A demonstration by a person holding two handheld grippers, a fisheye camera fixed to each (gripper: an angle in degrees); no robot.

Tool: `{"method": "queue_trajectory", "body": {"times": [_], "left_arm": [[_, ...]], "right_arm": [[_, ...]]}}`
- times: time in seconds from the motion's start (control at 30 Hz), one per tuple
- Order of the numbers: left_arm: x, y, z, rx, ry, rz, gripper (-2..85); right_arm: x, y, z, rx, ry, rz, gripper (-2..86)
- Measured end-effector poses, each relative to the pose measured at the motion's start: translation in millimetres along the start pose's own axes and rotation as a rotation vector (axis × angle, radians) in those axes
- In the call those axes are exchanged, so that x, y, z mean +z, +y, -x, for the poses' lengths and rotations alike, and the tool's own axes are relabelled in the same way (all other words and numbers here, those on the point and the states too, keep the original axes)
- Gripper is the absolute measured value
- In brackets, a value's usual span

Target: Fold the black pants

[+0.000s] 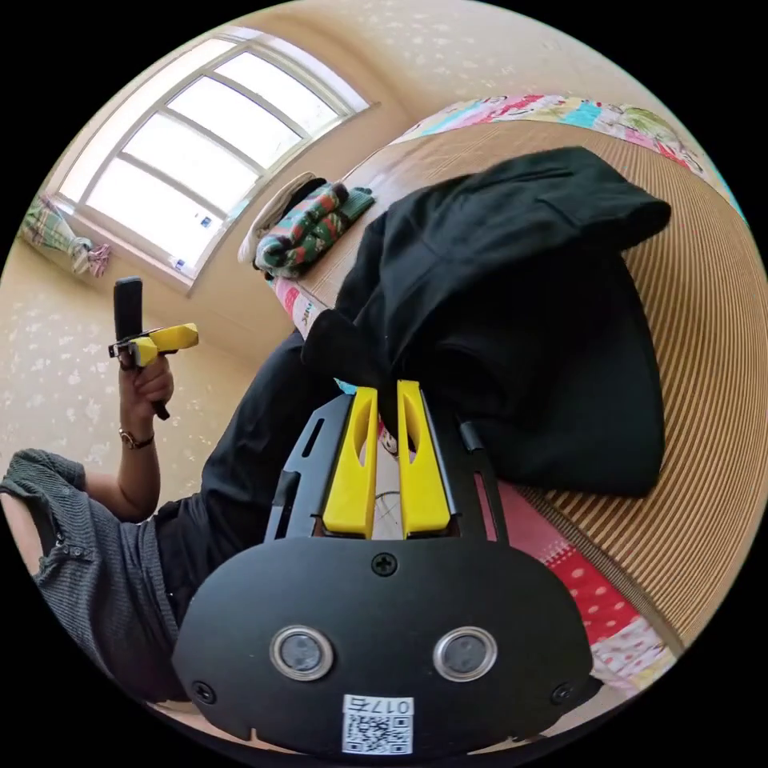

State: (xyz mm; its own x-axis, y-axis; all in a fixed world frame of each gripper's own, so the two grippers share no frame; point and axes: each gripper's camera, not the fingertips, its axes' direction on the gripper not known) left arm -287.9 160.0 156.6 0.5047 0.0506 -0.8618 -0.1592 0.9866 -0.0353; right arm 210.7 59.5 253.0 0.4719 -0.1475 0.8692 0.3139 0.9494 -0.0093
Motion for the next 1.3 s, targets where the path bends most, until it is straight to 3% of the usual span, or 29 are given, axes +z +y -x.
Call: {"method": "queue_trajectory", "body": {"times": [0.43, 0.7, 0.87, 0.93, 1.0, 1.13, 1.3], "left_arm": [[107, -47, -40, 0.130, -0.087, -0.003, 13.1], [263, -107, -89, 0.270, -0.654, 0.257, 18.0], [284, -85, -98, 0.358, -0.856, 0.220, 9.3], [255, -79, -100, 0.366, -0.796, 0.114, 4.8], [200, -80, -93, 0.313, -0.588, -0.019, 2.9], [133, -90, -79, 0.266, -0.407, -0.108, 2.8], [82, -108, -50, 0.176, -0.258, -0.170, 3.4]], "right_arm": [[31, 48, 30, 0.052, 0.018, -0.058, 4.5], [70, 54, 46, 0.010, -0.087, -0.039, 3.5], [54, 77, 26, -0.008, -0.184, -0.049, 2.7], [36, 89, 12, -0.016, -0.187, -0.109, 2.5], [18, 94, 0, -0.028, -0.097, -0.153, 2.8], [2, 70, -15, -0.142, 0.184, -0.222, 6.6], [62, 7, -6, -0.347, 0.528, -0.105, 13.6]]}}
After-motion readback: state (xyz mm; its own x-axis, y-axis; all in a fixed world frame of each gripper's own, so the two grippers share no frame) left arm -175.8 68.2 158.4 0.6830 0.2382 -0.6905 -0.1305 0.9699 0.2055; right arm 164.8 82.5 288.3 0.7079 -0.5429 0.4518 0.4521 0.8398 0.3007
